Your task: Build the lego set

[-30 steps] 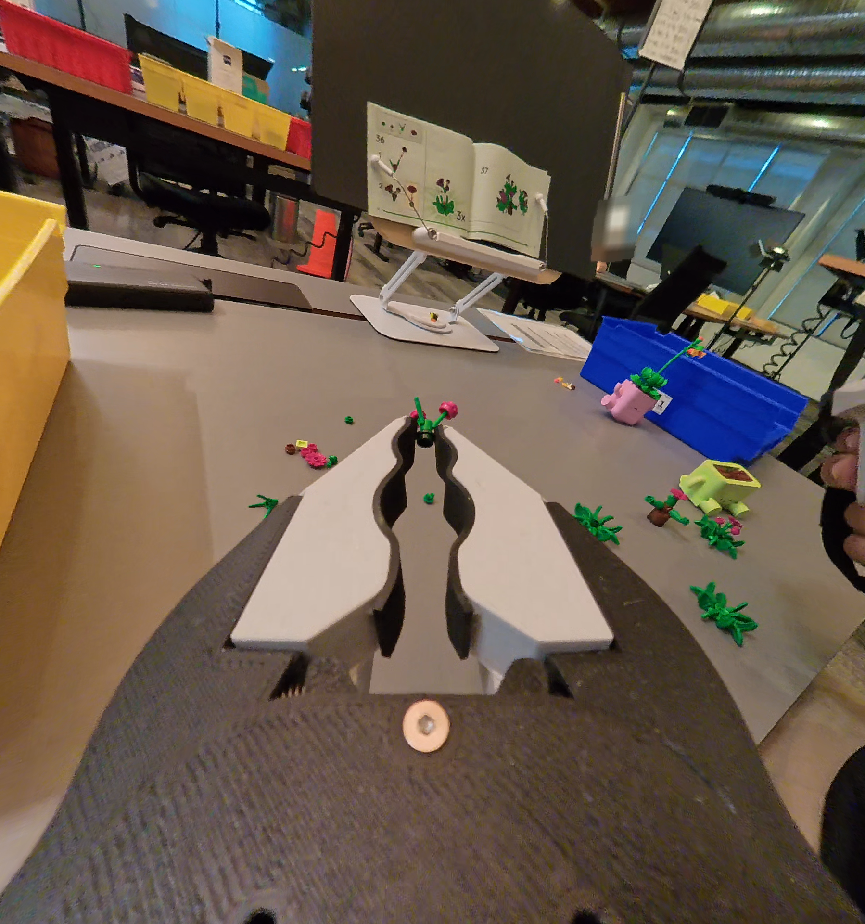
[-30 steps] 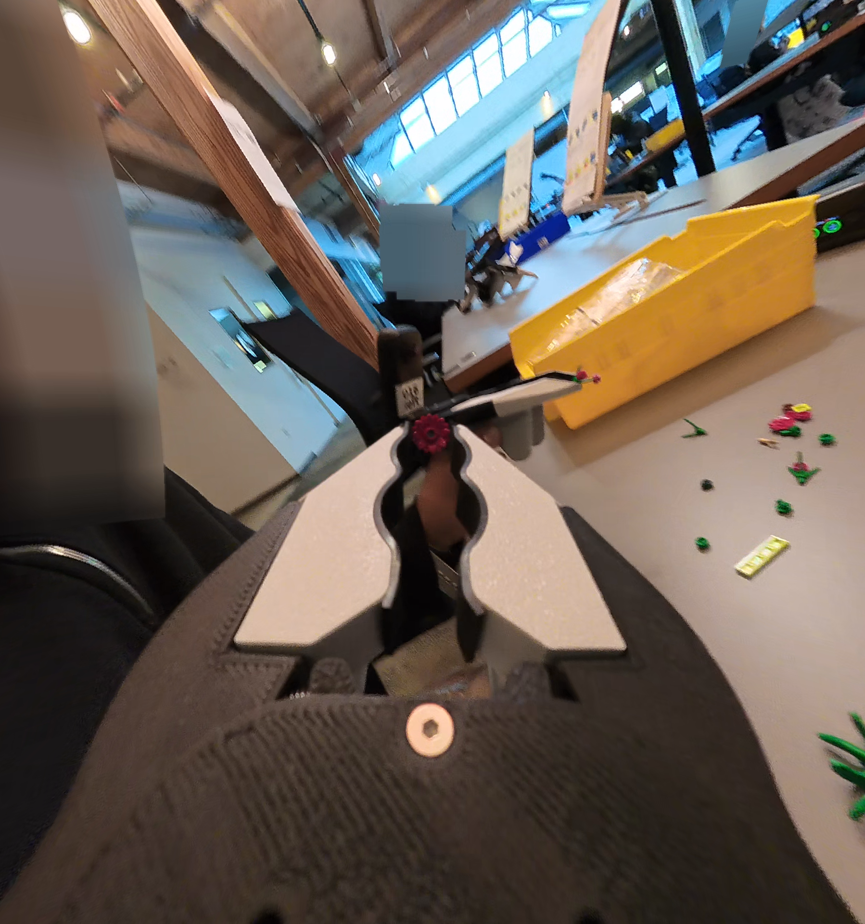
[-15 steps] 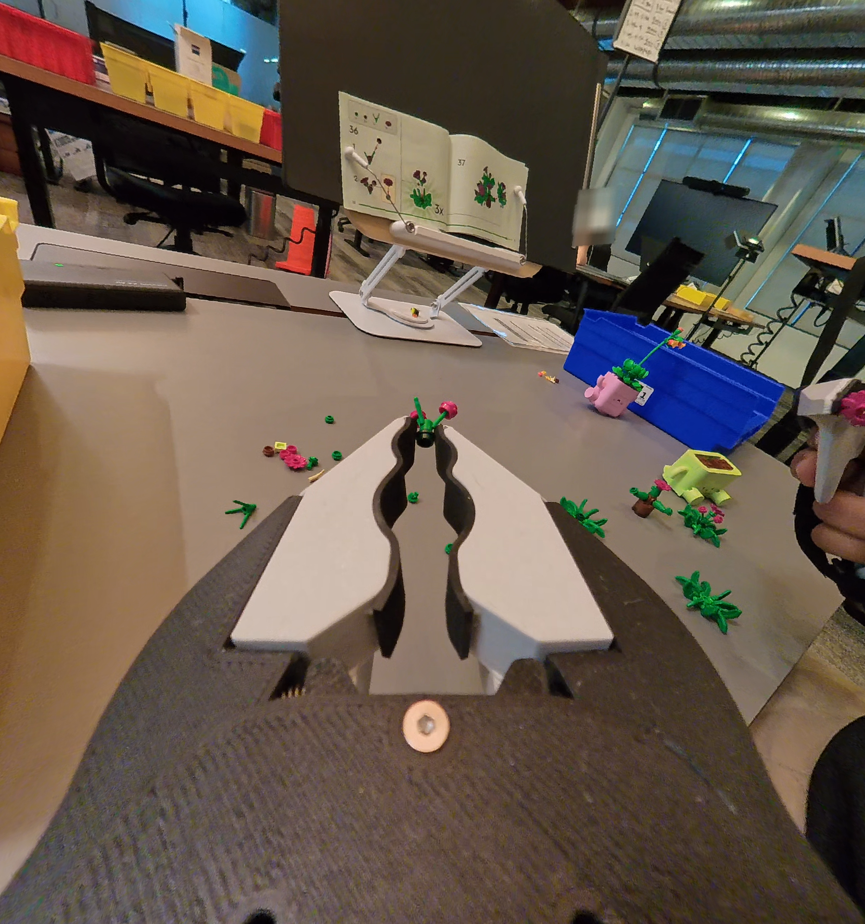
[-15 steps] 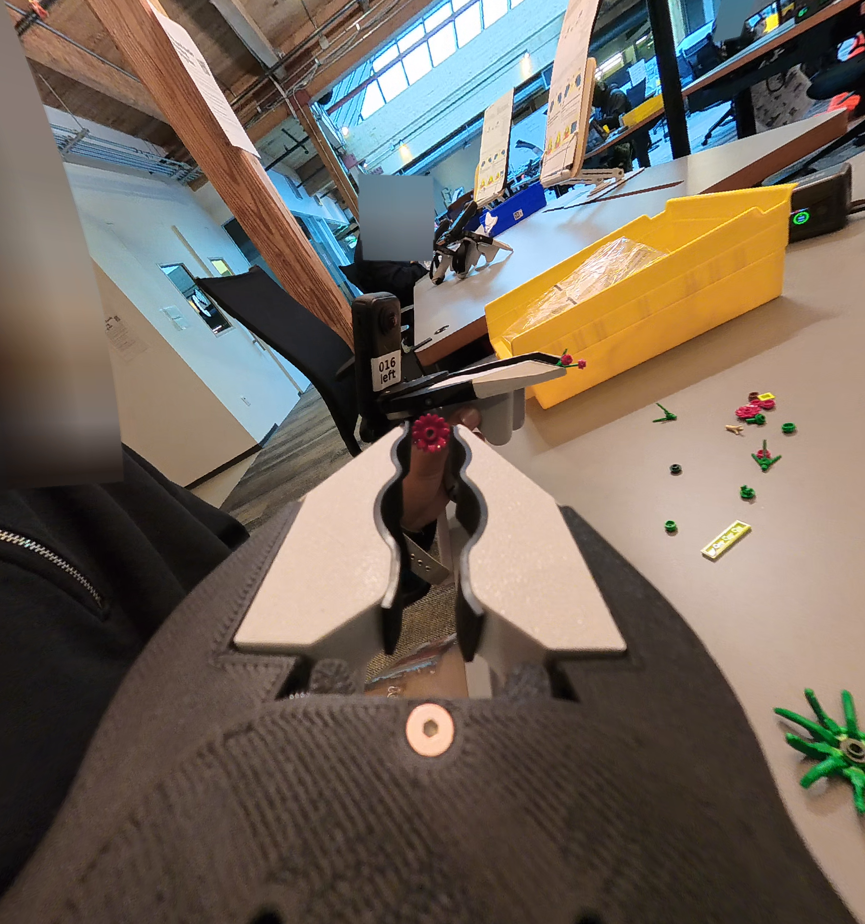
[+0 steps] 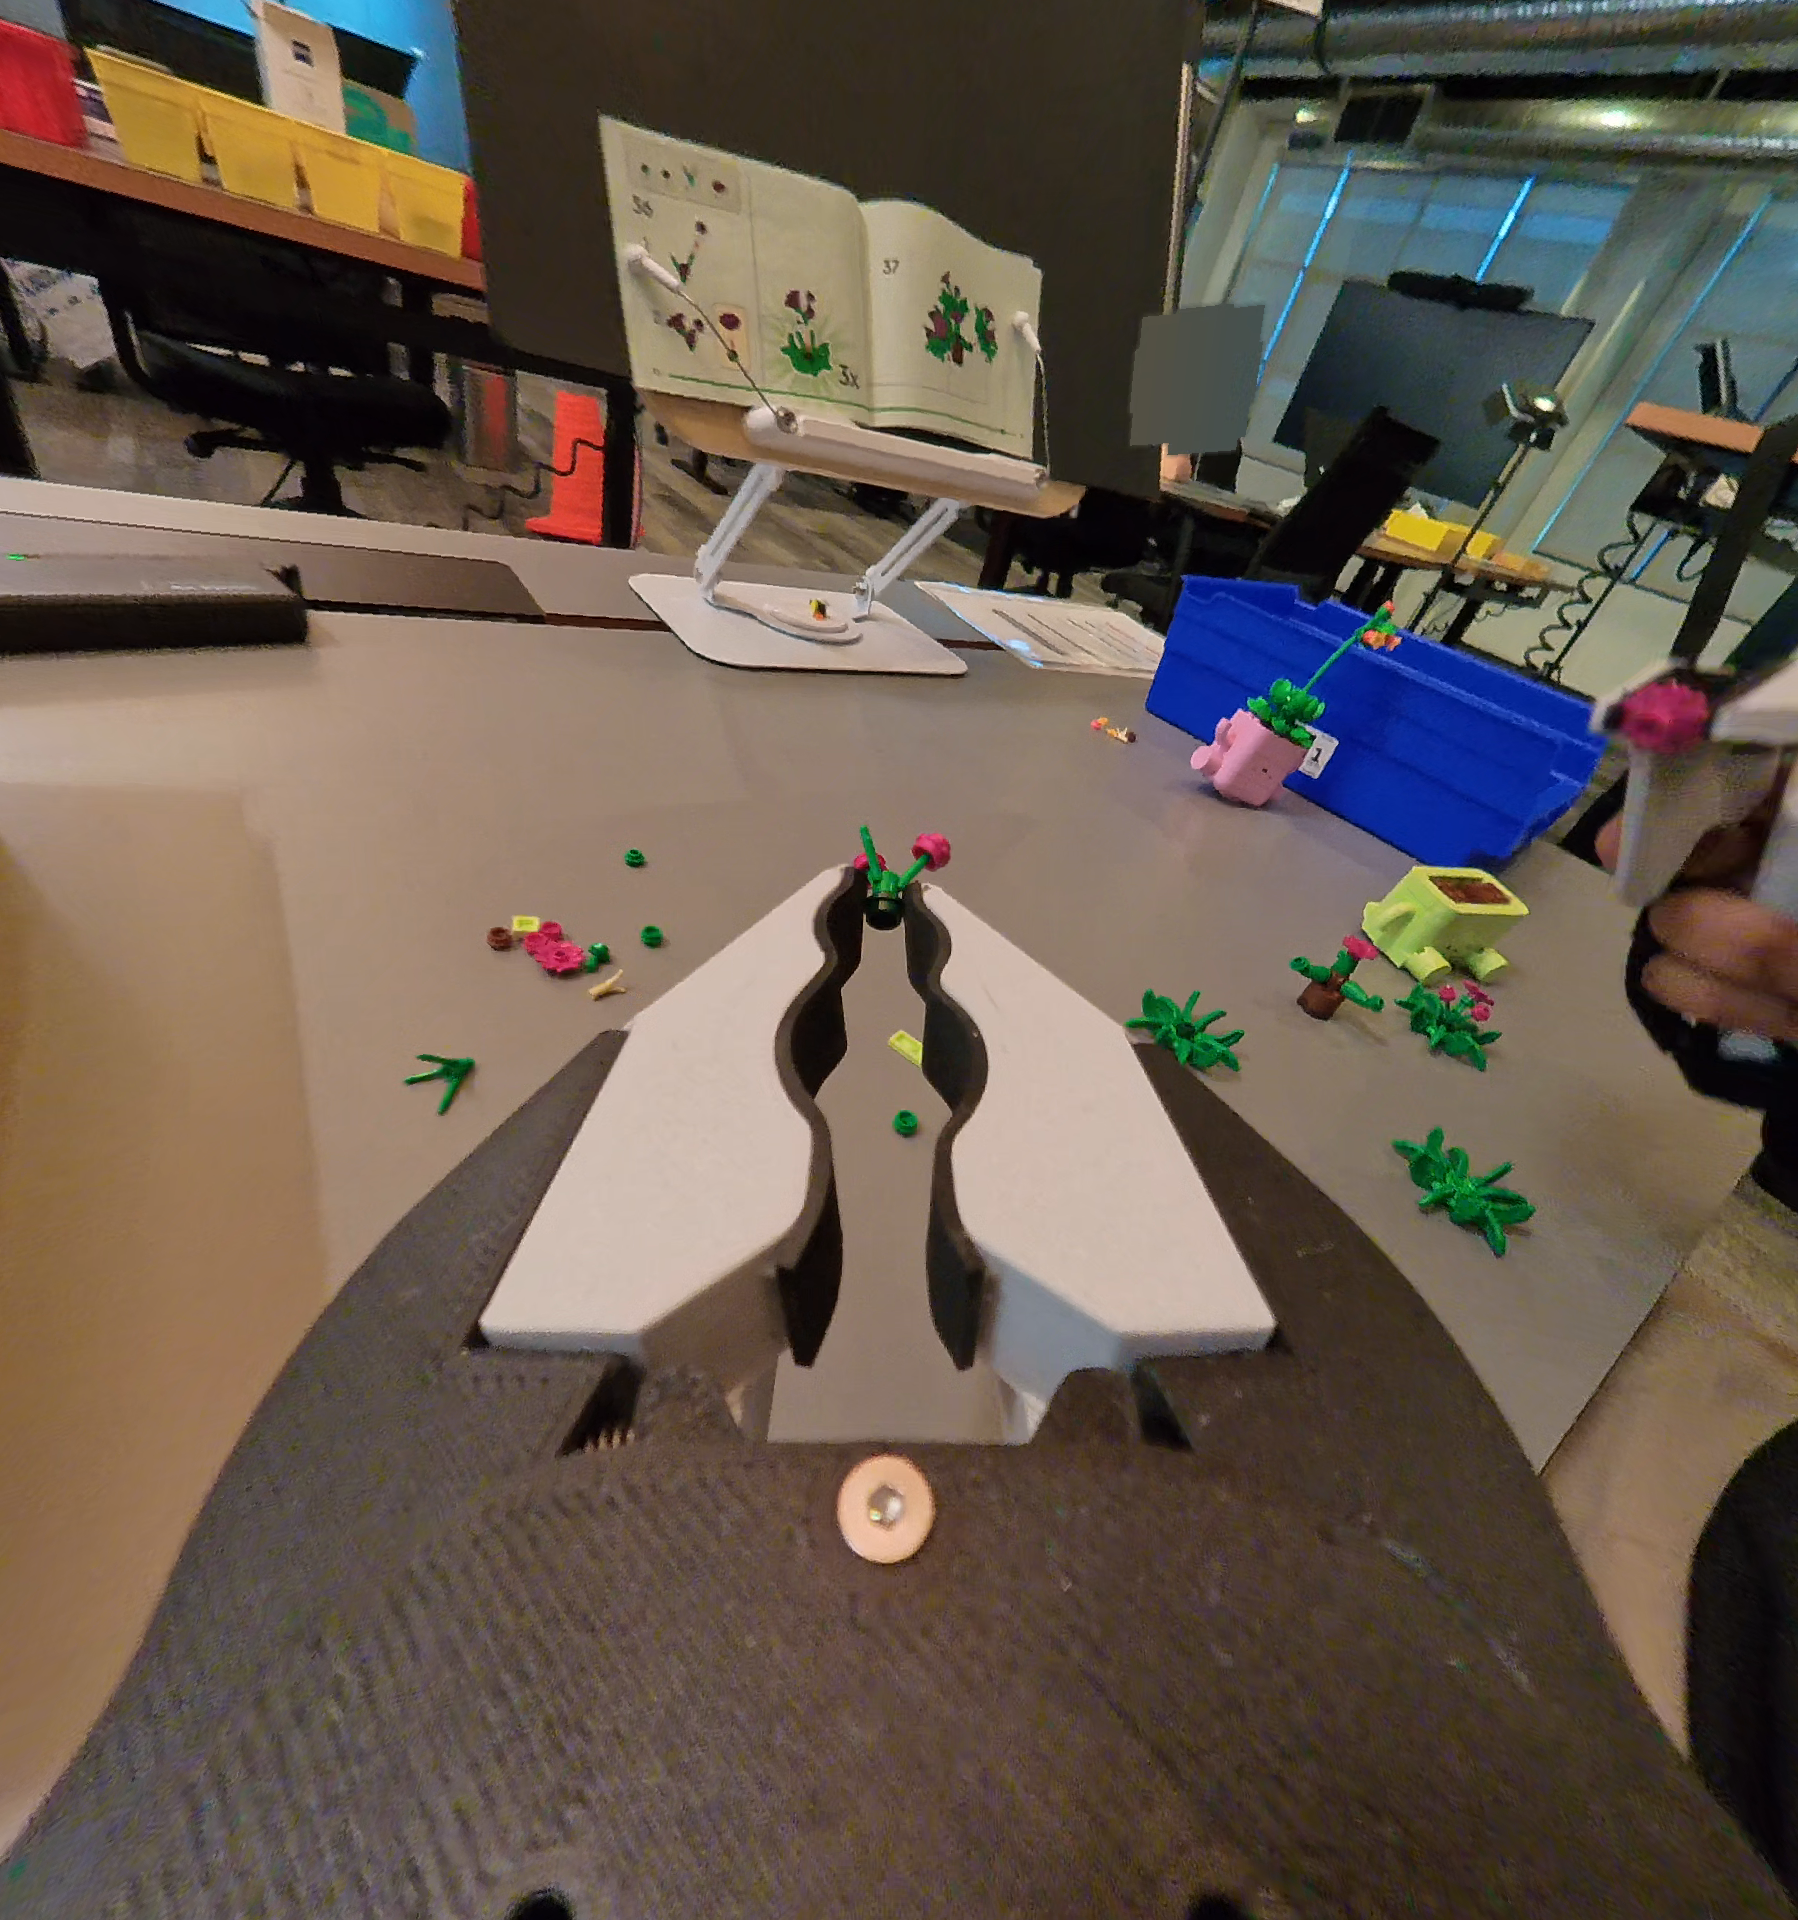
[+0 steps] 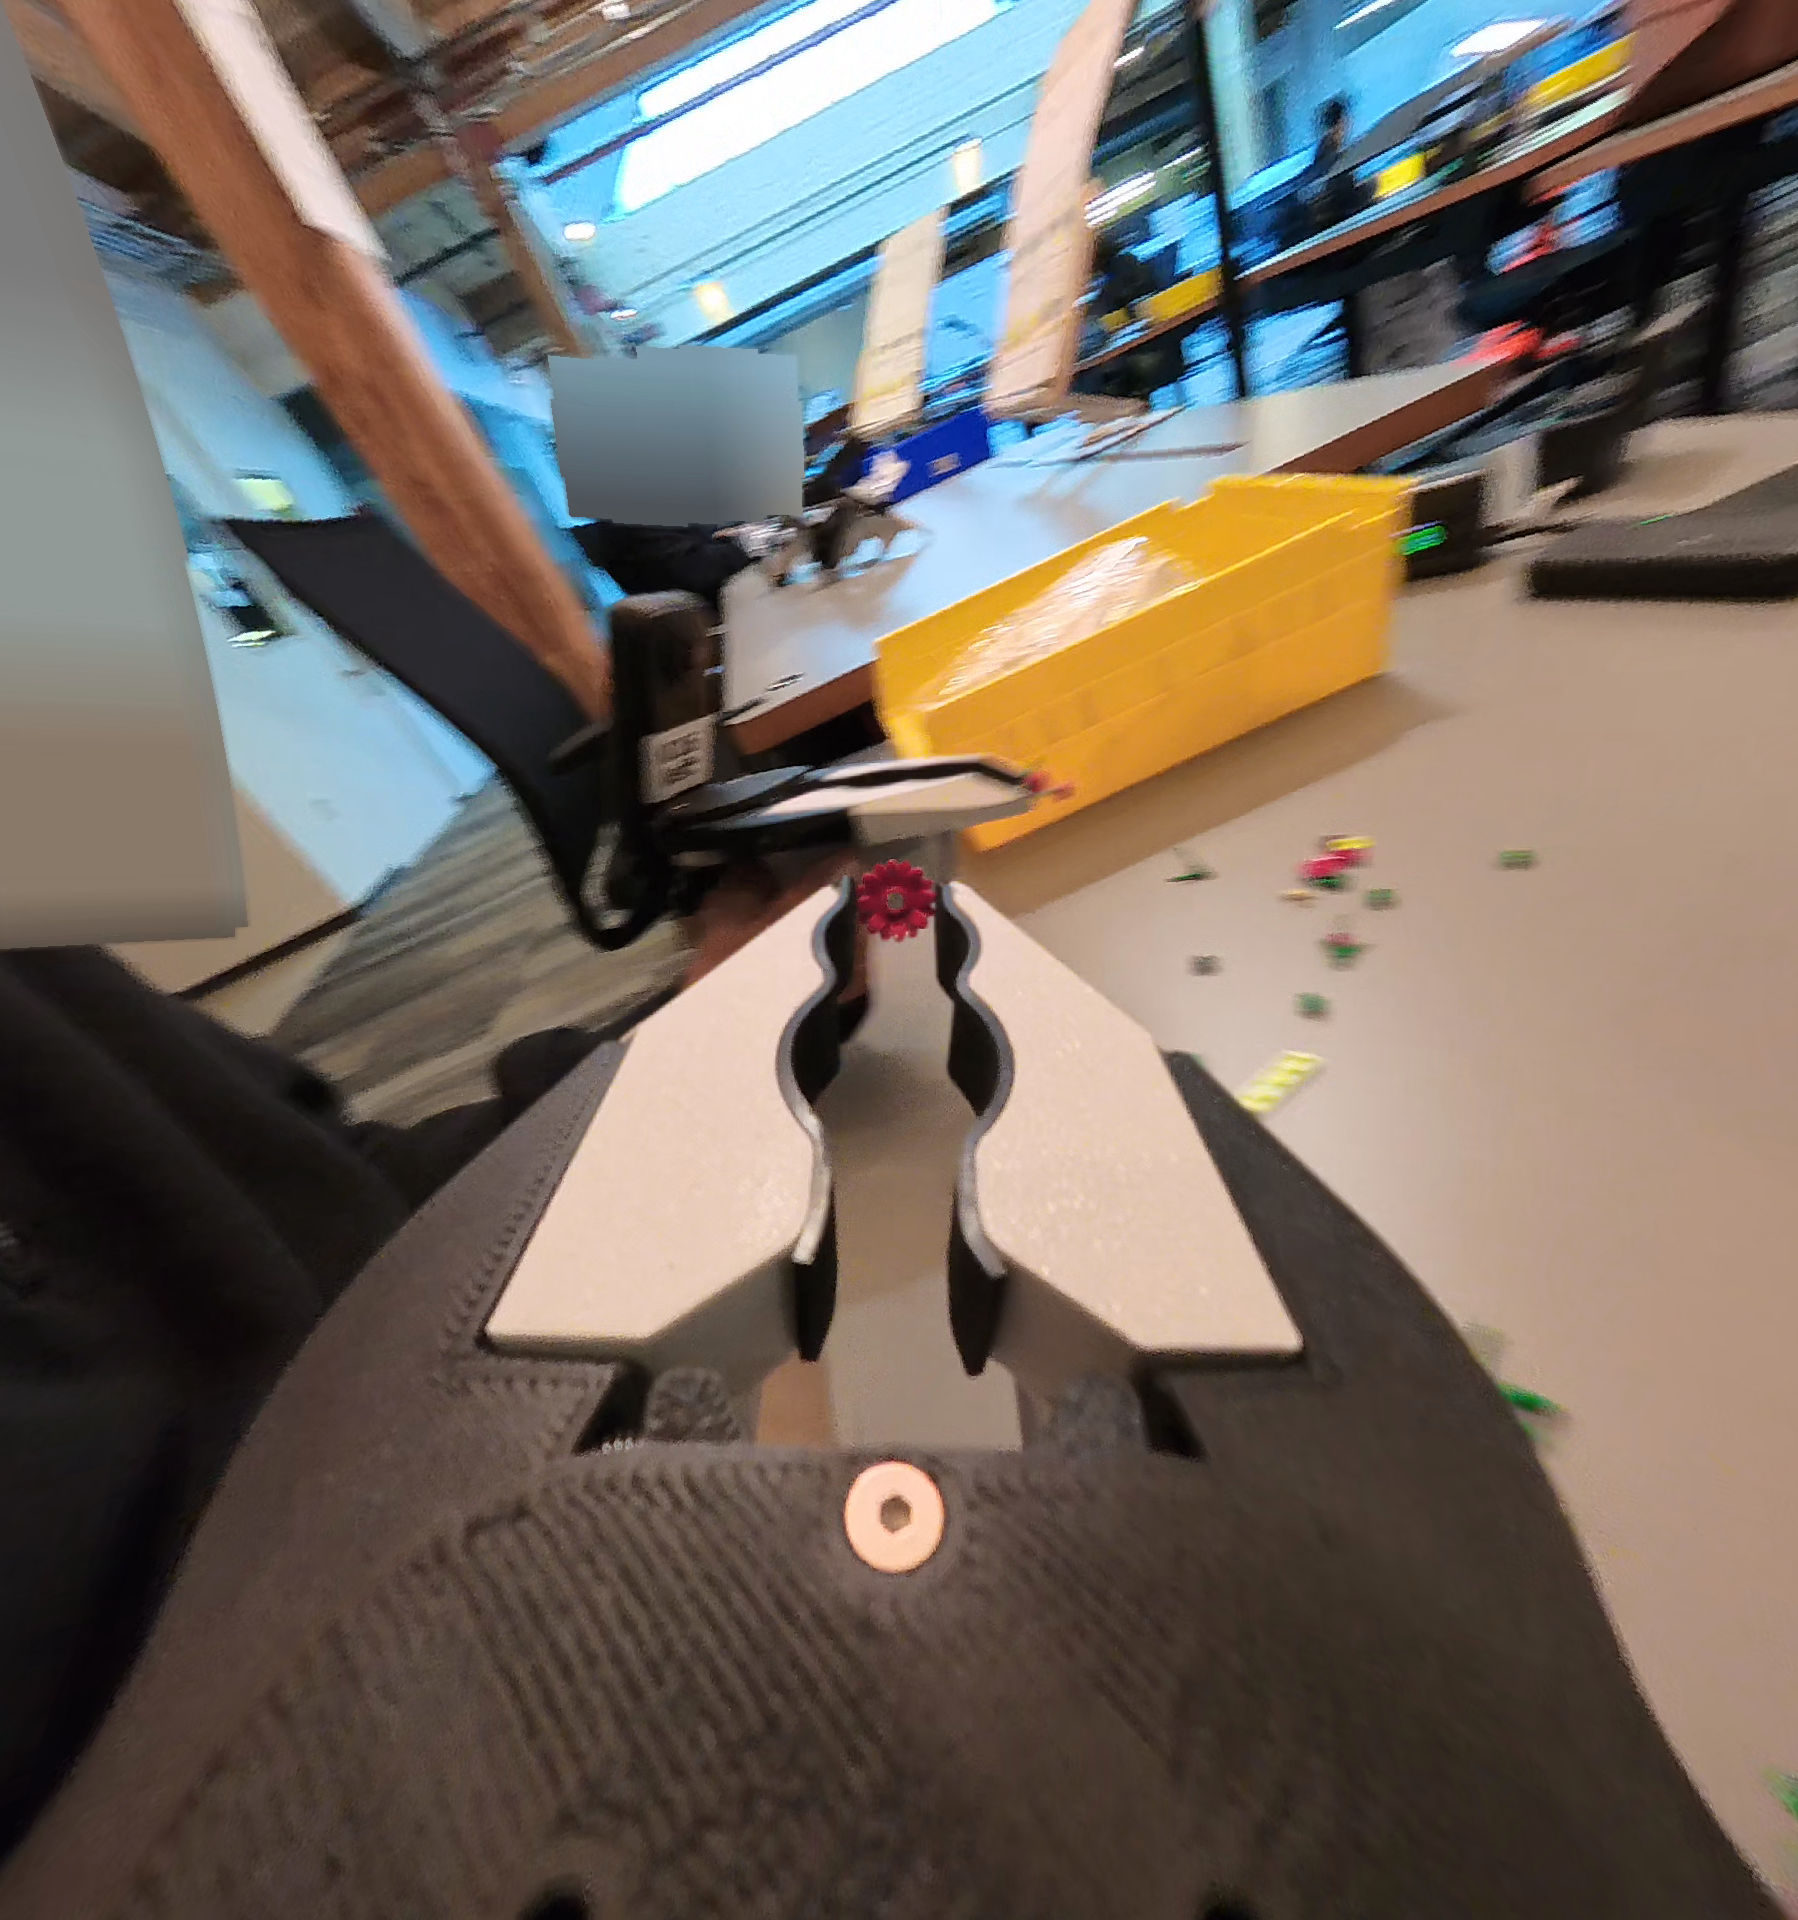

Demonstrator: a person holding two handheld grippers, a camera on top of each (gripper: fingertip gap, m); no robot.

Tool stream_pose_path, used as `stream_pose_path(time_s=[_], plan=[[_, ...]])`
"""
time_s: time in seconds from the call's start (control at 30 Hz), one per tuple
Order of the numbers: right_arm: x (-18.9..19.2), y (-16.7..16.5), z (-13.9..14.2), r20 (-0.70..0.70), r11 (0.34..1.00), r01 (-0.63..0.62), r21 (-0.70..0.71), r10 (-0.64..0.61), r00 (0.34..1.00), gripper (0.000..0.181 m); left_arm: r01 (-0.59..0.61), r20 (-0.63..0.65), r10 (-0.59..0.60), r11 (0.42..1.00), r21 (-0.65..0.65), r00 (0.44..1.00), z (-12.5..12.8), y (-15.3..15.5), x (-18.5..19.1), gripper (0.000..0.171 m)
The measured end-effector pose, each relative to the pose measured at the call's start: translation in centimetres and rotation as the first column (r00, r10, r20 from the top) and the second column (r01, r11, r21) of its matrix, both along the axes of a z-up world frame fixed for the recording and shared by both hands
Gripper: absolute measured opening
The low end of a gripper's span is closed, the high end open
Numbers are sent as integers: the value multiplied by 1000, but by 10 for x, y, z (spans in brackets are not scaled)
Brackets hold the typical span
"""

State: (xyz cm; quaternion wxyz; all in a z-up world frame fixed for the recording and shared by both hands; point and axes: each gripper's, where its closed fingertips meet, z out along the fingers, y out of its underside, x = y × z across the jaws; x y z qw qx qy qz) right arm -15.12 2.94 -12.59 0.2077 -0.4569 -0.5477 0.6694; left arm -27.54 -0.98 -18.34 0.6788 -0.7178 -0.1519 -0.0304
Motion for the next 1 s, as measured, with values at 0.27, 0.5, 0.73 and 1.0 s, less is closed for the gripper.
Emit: stream_pose_path(time_s=[0.27, 0.5, 0.73, 1.0], plan=[[38, 138, 12, -105, 878, 415, 237, -402, 910, 13, 112, -48, -118, 987, -111, 992, -16, 47, 32, 5], [80, 234, -13, -200, 734, 582, 350, -549, 812, 13, 209, 6, -209, 972, -106, 978, -17, 105, 50, 5], [108, 253, -25, -376, 634, 685, 359, -574, 728, 12, 279, 13, -278, 958, -72, 960, -4, 150, 55, 5], [110, 273, -26, -327, 687, 699, 196, -627, 708, 13, 312, 52, -310, 949, -38, 949, -13, 130, 61, 5]])
